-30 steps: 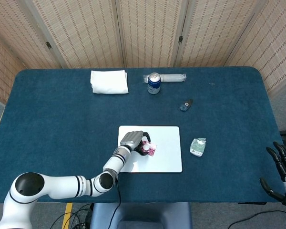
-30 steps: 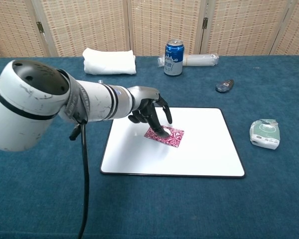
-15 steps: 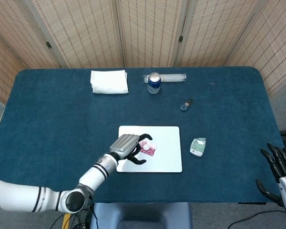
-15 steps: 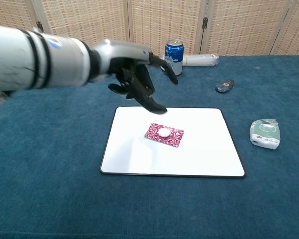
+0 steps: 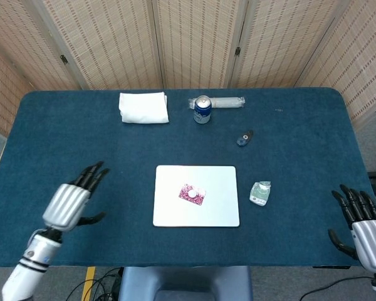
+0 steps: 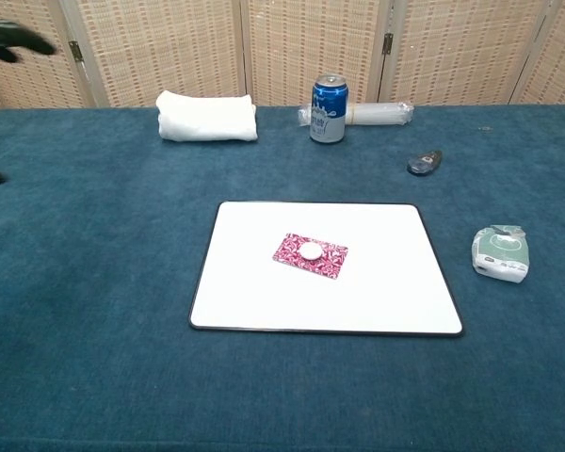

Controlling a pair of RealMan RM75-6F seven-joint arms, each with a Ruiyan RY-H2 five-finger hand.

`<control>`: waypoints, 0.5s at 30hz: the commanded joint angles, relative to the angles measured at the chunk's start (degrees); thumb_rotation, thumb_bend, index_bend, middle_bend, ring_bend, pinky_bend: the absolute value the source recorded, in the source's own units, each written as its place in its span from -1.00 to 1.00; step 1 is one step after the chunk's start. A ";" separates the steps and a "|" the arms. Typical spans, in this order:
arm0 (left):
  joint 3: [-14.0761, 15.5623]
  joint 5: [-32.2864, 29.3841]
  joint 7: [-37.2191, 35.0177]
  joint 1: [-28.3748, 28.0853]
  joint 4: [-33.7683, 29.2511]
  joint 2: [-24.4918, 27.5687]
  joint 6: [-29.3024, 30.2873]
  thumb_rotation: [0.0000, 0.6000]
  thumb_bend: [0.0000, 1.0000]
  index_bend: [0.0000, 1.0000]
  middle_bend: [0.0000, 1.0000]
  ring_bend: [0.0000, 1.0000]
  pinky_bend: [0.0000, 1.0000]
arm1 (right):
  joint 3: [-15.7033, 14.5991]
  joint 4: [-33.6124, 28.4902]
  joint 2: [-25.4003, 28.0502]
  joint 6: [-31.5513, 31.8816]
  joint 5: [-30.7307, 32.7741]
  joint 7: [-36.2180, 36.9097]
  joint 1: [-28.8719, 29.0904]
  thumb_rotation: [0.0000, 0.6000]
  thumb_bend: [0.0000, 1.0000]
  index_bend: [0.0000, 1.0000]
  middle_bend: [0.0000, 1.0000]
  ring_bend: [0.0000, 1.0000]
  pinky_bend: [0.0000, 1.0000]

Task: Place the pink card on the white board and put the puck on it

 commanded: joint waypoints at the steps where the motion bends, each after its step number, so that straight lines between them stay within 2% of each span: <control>1: 6.62 8.41 -7.20 13.95 15.35 -3.14 14.99 0.95 -0.51 -1.00 -1.00 -0.85 -0.07 | 0.88 -0.50 -1.18 -2.11 2.95 -2.04 0.91 1.00 -0.47 -0.95 -1.00 -1.00 -1.00; 6: 5.72 10.86 -17.96 18.05 25.93 -7.79 19.58 1.00 -0.51 -1.00 -1.00 -0.87 -0.14 | 1.92 -0.67 -2.66 -4.50 6.16 -5.36 2.20 1.00 -0.46 -0.95 -1.00 -1.00 -1.00; 10: 5.64 9.98 -23.21 19.50 29.01 -8.50 18.49 1.00 -0.51 -1.00 -1.00 -0.88 -0.18 | 1.79 -0.92 -2.93 -3.38 5.69 -6.14 1.79 1.00 -0.44 -0.96 -1.00 -1.00 -1.00; 15: 5.29 10.75 -23.53 20.18 29.39 -7.68 17.50 1.00 -0.51 -1.00 -1.00 -0.90 -0.18 | 1.27 -1.38 -3.08 -1.31 3.93 -7.24 0.94 1.00 -0.44 -0.96 -1.00 -1.00 -1.00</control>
